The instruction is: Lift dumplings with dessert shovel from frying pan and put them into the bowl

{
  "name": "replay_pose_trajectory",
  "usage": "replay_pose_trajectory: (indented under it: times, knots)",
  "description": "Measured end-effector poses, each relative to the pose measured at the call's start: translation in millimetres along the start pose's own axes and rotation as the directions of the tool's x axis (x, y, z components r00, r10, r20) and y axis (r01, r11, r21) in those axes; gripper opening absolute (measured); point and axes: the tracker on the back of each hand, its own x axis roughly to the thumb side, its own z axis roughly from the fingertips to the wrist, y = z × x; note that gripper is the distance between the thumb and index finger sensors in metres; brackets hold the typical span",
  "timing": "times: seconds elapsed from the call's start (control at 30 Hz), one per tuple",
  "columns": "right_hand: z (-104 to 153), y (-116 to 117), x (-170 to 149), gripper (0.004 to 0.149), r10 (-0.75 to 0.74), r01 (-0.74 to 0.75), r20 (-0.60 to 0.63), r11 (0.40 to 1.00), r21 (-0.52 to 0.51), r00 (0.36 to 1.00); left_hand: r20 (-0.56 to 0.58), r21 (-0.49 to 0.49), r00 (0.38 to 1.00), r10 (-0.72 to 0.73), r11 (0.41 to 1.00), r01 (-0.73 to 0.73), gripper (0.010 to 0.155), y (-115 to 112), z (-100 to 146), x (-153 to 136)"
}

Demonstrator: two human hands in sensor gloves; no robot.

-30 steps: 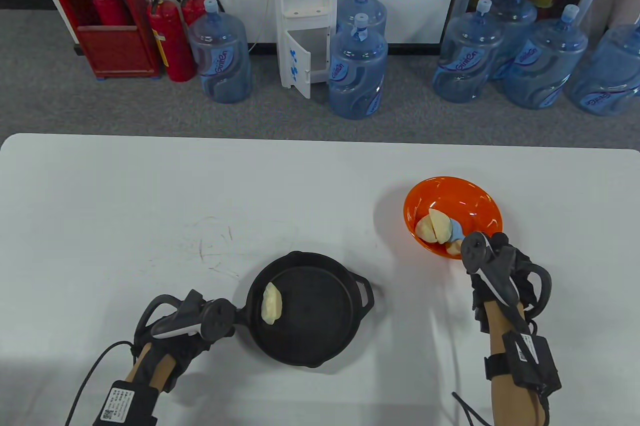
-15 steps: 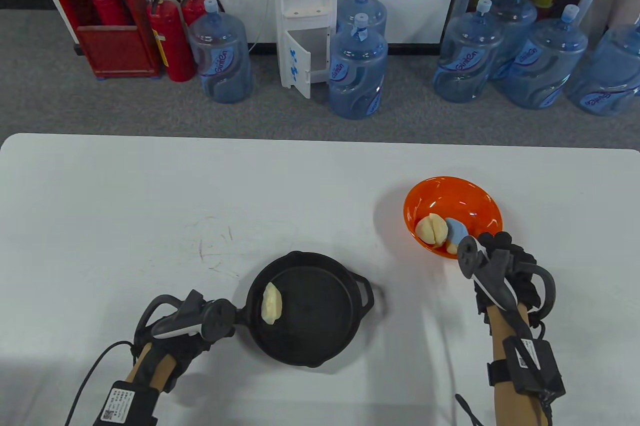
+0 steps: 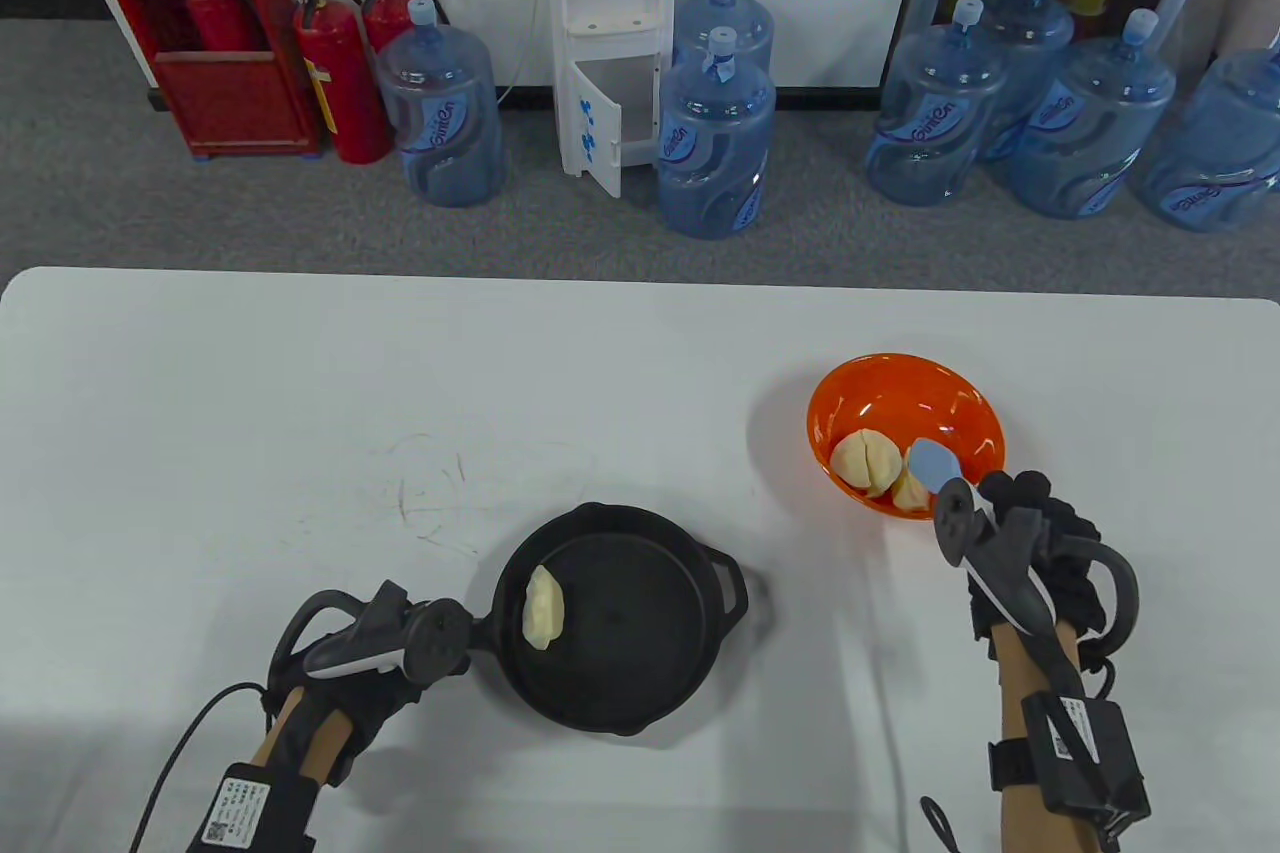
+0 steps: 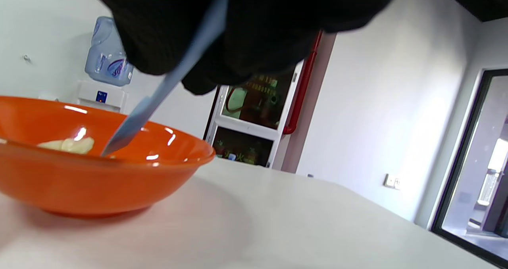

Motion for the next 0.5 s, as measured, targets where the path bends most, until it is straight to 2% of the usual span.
replay_pose_trajectory:
  times: [0.13,0.23,0.4,0.5]
  knots:
    - [8.3,-16.1,-1.4,0.041,-0.026,0.025,-0.005,0.996,-0.081,1.000,-0.002,-0.002,1.000,-0.005,1.000,0.005,0.054,0.3,0.0,0.2]
    - [16.5,-30.0,3.0,0.041,-0.101,0.104,0.034,0.989,-0.107,0.994,-0.003,-0.004,1.000,-0.008,1.000,0.008,0.054,0.4,0.1,0.5]
    - [39.5,-49.3,30.5,0.042,-0.278,0.290,0.122,0.952,-0.094,0.953,-0.006,-0.010,1.000,-0.012,1.000,0.012,0.055,0.6,0.2,1.0]
    - [55.0,-53.8,52.7,0.041,-0.316,0.335,0.188,0.939,-0.081,0.930,-0.007,-0.013,1.000,-0.016,1.000,0.016,0.054,0.7,0.3,1.4]
